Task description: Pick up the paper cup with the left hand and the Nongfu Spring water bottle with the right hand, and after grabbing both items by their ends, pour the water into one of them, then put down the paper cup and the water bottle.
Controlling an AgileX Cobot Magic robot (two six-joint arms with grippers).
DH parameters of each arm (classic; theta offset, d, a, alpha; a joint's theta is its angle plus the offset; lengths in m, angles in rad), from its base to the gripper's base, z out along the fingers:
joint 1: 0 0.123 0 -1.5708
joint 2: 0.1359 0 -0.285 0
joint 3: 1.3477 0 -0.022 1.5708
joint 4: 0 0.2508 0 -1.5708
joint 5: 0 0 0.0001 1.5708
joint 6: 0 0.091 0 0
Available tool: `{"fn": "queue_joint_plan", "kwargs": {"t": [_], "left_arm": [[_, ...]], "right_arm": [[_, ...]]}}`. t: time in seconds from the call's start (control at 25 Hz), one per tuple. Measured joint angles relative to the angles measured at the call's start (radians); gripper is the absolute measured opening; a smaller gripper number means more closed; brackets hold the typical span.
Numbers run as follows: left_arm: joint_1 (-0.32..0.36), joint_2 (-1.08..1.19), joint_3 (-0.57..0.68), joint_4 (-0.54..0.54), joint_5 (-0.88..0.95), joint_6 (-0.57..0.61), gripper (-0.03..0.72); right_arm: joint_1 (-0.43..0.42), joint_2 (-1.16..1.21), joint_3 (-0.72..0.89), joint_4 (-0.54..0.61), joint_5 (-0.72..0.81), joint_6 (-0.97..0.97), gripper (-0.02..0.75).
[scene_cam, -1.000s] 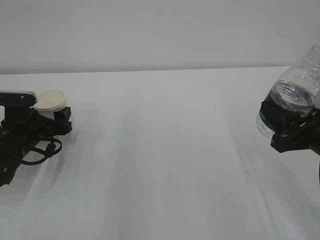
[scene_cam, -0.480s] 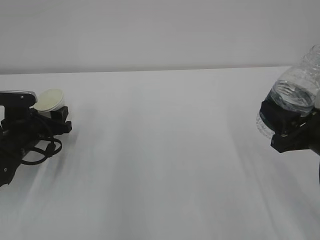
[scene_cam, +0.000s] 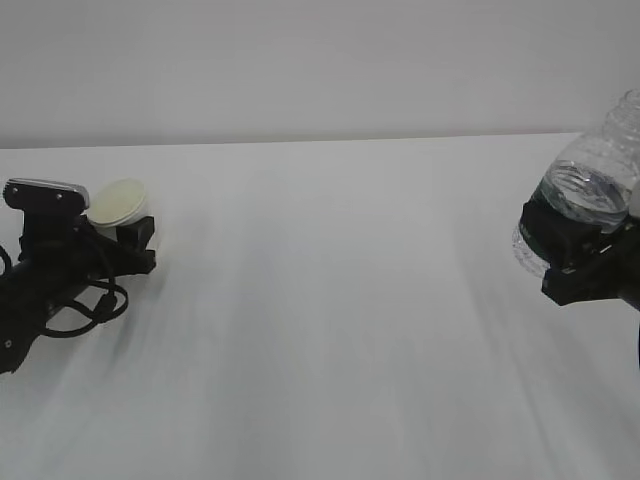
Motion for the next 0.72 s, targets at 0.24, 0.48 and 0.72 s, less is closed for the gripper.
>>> {"fn": "queue_joint_plan", "kwargs": {"t": [0.24, 0.48, 0.72], "left_arm": [[0.0, 0.0, 0.0, 0.033, 0.0, 0.0, 0.464], [0.0, 0.0, 0.0, 0.115, 0.0, 0.0, 0.464], [0.0, 0.0, 0.0, 0.219, -0.002, 0.0, 0.464]], "right_arm": [[0.0, 0.0, 0.0, 0.0, 0.0, 0.0, 0.417], [0.0, 0.0, 0.0, 0.0, 0.0, 0.0, 0.417], [0.0, 0.0, 0.0, 0.001, 0.0, -0.002, 0.417]]}}
